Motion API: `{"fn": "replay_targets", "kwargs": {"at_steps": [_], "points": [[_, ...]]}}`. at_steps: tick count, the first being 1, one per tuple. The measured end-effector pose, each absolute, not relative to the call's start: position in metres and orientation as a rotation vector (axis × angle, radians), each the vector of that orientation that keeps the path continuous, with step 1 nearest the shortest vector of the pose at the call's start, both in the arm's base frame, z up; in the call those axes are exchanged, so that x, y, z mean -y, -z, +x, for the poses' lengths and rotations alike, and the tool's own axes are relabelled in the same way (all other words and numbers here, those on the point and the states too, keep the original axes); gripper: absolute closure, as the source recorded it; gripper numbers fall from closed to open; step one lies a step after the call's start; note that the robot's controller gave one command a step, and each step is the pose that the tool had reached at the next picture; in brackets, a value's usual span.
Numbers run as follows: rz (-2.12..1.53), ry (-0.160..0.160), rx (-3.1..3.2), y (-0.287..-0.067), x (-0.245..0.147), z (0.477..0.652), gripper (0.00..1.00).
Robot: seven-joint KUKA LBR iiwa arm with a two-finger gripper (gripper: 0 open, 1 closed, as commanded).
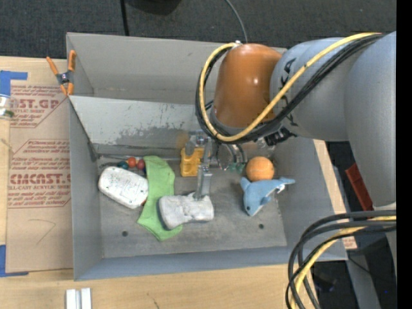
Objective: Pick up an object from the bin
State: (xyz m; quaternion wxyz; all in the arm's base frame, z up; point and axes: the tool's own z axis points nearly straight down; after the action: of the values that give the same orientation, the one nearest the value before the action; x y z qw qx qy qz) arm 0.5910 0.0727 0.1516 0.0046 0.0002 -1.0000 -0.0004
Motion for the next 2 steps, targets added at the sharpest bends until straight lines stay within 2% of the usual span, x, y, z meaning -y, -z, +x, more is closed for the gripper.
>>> {"fn": "replay_targets", "kwargs": {"at_steps": [1, 2], "points": [[-0.001, 0.002, 3.14, -0.156, -0.073, 0.593, 0.0], [0.125, 0.001, 3.141, -0.137, -0.074, 0.587, 0.0]]}}
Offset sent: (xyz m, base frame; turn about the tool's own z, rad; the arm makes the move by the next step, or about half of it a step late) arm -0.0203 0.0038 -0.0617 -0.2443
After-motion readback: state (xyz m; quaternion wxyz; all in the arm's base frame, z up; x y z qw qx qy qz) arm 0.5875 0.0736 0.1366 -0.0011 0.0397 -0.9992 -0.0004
